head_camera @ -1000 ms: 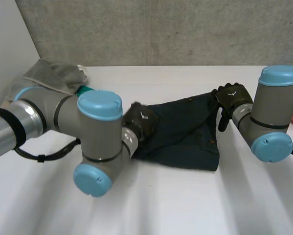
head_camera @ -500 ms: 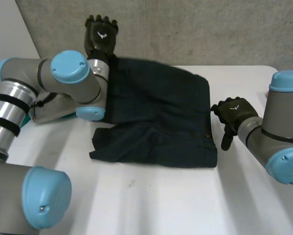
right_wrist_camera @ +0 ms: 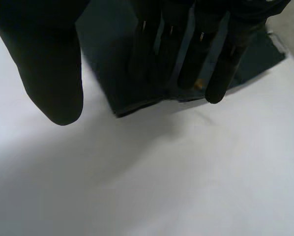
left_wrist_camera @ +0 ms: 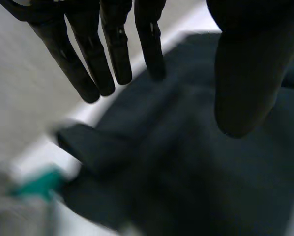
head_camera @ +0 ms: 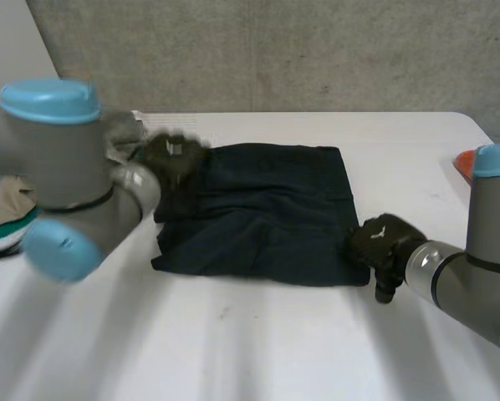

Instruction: Fold the laundry.

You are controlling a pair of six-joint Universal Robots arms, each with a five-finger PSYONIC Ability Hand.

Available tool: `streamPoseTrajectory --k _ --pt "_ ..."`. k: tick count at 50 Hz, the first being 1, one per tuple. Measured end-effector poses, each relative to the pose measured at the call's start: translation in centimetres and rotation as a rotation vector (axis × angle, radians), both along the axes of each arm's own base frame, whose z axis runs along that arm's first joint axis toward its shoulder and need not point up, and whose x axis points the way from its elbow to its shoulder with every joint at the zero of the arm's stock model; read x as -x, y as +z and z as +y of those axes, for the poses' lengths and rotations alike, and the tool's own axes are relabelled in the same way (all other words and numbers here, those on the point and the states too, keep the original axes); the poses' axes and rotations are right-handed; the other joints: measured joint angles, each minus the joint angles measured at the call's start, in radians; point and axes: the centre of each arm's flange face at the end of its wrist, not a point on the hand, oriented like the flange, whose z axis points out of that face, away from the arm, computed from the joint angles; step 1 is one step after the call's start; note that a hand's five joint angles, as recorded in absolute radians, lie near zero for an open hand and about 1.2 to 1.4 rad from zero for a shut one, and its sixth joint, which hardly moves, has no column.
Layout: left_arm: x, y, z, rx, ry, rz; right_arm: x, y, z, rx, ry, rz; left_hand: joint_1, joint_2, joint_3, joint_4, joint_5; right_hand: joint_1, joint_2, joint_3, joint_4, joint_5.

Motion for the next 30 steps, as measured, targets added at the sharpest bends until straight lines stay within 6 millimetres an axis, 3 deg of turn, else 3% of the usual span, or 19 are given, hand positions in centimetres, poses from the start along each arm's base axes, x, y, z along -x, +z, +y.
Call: streamPoseTrajectory --k 4,7,10,19,30 --pt "-1.7 -2.5 4.3 -0.225 -0.070 -0.057 -0.6 -1.1 0.2 -0.034 0.010 -0.013 0.110 0.128 0.128 0.125 0.121 0.002 0.003 0.004 0.005 0.005" --pt "-2.4 -3.9 6.0 -0.325 -0.099 -0.067 -1.1 -2.0 0.0 -0.027 0.004 -0.042 0.112 0.137 0.137 0.135 0.130 0.001 -0.004 -0.008 -0.004 -0.004" --pt "-2.6 -5.0 6.4 -0.367 -0.105 -0.071 -1.7 -2.7 -0.4 -0.008 -0.001 -0.072 0.085 0.113 0.116 0.108 0.108 -0.002 -0.016 -0.030 -0.024 -0.027" --pt "-2.4 -7.1 3.5 -0.335 -0.031 -0.093 -3.1 -4.6 -1.8 0.074 -0.010 -0.116 -0.181 -0.151 -0.147 -0.171 -0.168 -0.150 -0.200 -0.196 -0.200 -0.213" --pt "-0.8 -7.0 -0.2 -0.192 0.016 -0.096 -4.2 -5.2 -3.5 0.184 -0.019 -0.145 -0.248 -0.232 -0.233 -0.251 -0.254 -0.201 -0.234 -0.233 -0.248 -0.260"
